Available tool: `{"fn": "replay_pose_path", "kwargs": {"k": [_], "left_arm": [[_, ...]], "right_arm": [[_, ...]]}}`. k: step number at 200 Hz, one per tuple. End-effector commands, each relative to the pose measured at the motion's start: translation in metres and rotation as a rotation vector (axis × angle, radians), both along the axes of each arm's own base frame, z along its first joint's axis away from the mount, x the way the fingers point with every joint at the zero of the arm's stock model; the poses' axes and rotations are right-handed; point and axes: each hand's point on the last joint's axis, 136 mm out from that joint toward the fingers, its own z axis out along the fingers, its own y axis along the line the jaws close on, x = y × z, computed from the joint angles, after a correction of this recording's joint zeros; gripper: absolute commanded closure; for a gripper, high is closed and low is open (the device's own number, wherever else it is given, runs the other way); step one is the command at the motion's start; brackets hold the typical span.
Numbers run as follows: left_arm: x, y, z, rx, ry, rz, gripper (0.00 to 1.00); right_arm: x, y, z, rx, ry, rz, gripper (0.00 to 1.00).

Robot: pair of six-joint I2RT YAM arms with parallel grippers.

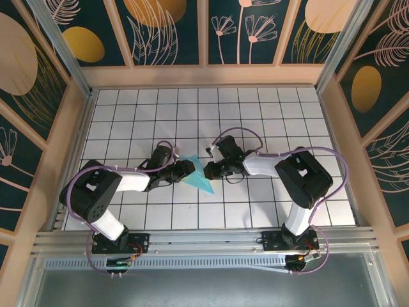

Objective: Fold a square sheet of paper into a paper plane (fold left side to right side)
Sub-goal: Fourth fold the wing at the center of the table.

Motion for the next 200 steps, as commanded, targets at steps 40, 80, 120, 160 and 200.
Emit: {"fn": "replay_pose_path", "kwargs": {"k": [40,80,120,160,200], "left_arm": [[-0.015,0.021,-0.032,0.125,0.081,0.018,0.56],[-0.016,0.021,-0.032,0.128,0.082,0.018,0.56],[-0.016,0.021,-0.032,0.127,0.081,0.018,0.57],[-0.015,0.021,-0.031,0.127,0.078,0.020,0.57],[-0.014,0.020,-0.028,0.120,0.072,0.018,0.55]], "right_arm": [[0.005,-0.001,-0.007,-0.051,-0.014,0.008,1.00],[0.005,0.001,-0.008,-0.048,-0.013,0.014,1.00],[0.004,0.003,-0.007,-0.038,-0.013,0.019,1.00],[0.004,0.002,-0.011,-0.049,-0.008,0.017,1.00],[0.001,-0.001,-0.022,-0.077,0.015,0.015,1.00]]}}
